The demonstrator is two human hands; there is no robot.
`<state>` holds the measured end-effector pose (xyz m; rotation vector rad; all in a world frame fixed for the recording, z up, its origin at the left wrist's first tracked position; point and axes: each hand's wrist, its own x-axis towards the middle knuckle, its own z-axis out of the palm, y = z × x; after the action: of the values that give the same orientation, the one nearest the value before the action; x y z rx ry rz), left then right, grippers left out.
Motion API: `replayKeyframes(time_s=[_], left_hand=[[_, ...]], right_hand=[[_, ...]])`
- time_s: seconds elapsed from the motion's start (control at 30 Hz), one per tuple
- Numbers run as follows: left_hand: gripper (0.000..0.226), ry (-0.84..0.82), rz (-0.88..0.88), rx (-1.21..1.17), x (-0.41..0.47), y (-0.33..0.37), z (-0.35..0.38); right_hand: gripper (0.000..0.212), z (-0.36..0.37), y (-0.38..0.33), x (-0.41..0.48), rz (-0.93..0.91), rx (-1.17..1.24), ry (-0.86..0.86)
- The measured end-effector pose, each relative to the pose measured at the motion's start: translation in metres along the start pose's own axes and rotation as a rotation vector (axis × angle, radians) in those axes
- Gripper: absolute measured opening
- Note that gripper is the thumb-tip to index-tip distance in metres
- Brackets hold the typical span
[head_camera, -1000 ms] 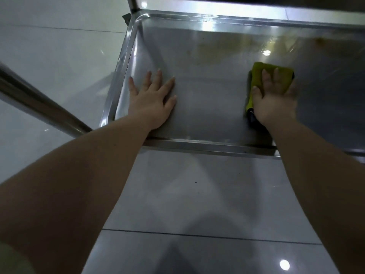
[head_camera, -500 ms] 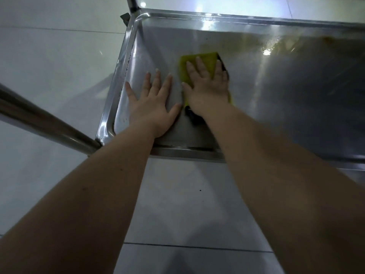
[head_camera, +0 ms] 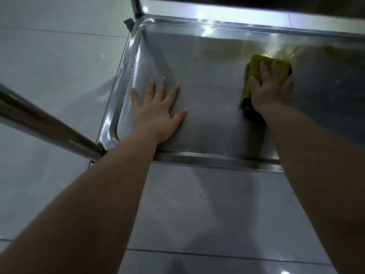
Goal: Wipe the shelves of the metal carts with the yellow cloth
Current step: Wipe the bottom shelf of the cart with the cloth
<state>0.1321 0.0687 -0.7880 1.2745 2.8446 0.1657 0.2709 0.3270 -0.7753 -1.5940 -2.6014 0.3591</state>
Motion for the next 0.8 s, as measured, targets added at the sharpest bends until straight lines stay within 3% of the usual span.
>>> replayKeyframes(time_s=[0.13, 0.3, 0.43, 0.53, 0.7, 0.8], left_hand=[[0.073, 0.010, 0.007, -0.002, -0.002, -0.002, -0.001], [0.084, 0.030, -0.013, -0.023, -0.001, -0.005, 0.000], [0.090, 0.023, -0.034, -0.034, 0.001, -0.010, -0.001], [0.089, 0.009, -0.024, -0.017, 0.000, -0.010, -0.002], [0.089, -0.003, -0.028, -0.008, 0.002, -0.008, 0.001], [0.089, 0.009, -0.029, 0.008, 0.004, -0.006, 0.004]], right_hand=[[0.057, 0.005, -0.039, -0.010, 0.036, 0.003, -0.001], [0.055, 0.023, -0.144, -0.043, -0.454, -0.016, -0.164], [0.053, 0.031, -0.161, -0.052, -0.574, 0.026, -0.209], [0.055, 0.023, -0.130, -0.024, -0.499, -0.047, -0.156], [0.057, -0.005, -0.002, 0.025, -0.059, -0.007, -0.032], [0.058, -0.010, 0.033, 0.014, 0.065, -0.015, -0.026]])
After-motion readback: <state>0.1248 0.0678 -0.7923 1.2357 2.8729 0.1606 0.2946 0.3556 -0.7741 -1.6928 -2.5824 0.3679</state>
